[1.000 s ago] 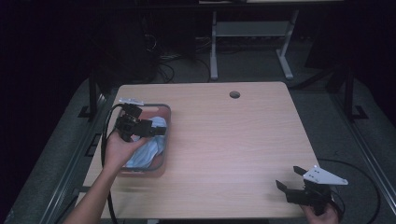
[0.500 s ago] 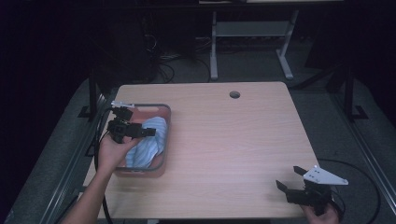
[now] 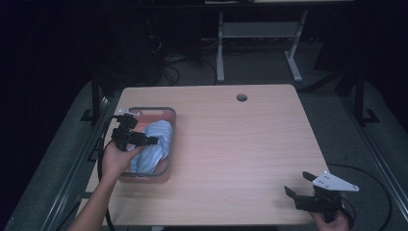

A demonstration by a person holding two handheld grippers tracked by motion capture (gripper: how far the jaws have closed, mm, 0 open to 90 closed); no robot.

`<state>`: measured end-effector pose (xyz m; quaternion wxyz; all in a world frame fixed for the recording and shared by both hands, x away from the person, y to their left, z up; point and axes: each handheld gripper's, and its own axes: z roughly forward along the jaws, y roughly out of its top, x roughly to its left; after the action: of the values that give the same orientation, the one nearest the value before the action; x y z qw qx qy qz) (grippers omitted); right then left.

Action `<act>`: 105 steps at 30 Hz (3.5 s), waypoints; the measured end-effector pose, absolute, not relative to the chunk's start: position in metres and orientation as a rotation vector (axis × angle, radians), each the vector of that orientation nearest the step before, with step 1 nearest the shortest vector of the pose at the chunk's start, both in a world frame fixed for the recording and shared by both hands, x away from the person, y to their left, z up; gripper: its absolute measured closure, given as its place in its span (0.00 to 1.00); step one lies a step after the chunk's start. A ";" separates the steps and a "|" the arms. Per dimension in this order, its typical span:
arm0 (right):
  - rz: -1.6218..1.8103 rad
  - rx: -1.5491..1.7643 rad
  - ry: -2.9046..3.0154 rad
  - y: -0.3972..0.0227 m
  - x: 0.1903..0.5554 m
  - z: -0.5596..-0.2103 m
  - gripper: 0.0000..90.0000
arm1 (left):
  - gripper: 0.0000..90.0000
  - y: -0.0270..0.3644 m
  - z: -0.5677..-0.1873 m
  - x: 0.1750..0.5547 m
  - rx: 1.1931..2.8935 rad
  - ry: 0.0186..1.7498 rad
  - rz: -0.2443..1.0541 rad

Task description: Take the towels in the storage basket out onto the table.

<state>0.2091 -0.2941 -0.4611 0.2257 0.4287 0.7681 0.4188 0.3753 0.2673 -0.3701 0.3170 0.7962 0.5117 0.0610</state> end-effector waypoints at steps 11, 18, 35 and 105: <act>1.155 1.184 2.114 -0.297 0.209 -0.460 0.16 | 0.51 0.261 -0.380 0.381 2.188 1.404 0.219; 1.158 1.177 2.107 -0.297 0.208 -0.460 0.16 | 0.68 0.260 -0.384 0.382 2.238 1.419 0.254; 1.155 1.178 2.107 -0.297 0.208 -0.459 0.16 | 0.86 0.258 -0.388 0.382 2.277 1.412 0.271; 1.158 1.201 2.075 -0.303 0.207 -0.457 0.16 | 0.86 0.285 -0.293 0.360 1.908 1.287 0.303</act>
<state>0.2075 -0.3033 -0.4568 0.2372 0.4382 0.7571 0.4225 0.3599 0.2854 -0.2927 0.3986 0.7539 0.5084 0.1197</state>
